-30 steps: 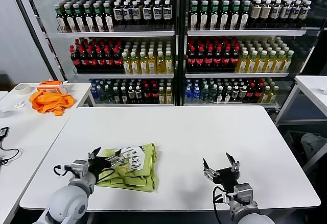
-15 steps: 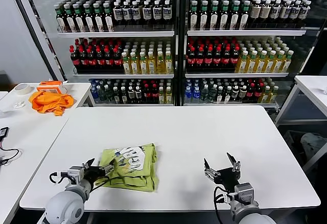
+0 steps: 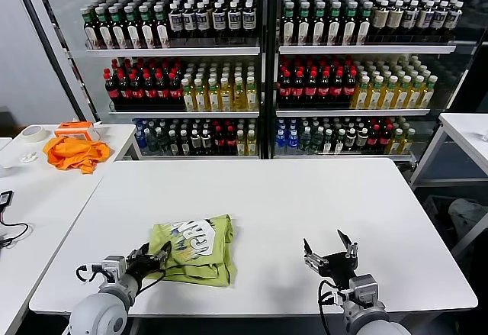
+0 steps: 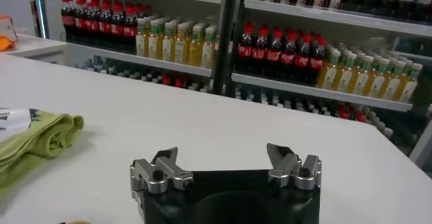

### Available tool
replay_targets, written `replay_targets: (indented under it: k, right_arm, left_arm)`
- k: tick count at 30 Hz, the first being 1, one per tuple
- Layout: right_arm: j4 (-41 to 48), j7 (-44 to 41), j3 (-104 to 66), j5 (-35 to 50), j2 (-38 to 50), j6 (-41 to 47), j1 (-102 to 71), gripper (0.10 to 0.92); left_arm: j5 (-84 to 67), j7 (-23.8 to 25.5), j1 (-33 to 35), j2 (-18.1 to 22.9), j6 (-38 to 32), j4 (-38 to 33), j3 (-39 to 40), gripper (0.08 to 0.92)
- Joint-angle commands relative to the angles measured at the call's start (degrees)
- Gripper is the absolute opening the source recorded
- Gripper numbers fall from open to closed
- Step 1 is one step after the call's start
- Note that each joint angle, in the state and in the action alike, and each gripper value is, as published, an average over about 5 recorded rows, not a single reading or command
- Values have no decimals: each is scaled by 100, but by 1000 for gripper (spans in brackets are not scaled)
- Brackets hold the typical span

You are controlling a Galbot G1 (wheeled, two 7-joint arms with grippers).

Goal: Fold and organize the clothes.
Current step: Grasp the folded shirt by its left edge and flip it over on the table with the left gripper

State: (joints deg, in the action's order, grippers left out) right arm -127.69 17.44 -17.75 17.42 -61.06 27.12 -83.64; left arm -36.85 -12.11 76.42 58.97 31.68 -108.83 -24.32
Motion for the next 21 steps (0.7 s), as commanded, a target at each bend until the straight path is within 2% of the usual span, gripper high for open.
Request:
replay_targets:
  k: [1,6,10,14,19,21]
  right_arm:
    - [-25,3,2,-1,-6,2,-2,823]
    - [-26,2,0,-18,-26,-4,-10,823]
    - [-27,-1,-13,-27,-14,-8,-8,823]
    - [-22,-6,-12,-27,1,-13,28,823]
    - [18,-10,41,-29,-39,-18,107,823]
    - [28,-8,68,-31,-37,-17,142,823]
  left_arm:
    - [-3,184,54,30,-108,80,-26,438]
    - [1,249,5,-70,-231,-32,-125,290]
    - [-36,169,-25,-430,-135,-379,-374,178]
    - [-250,158,-5,-1201,89,-719,-1017,111]
    - [-714,257,238,-2444,151,-546,-2405,110]
    - [-973,272,377,-2768,155,-529,-2788,110]
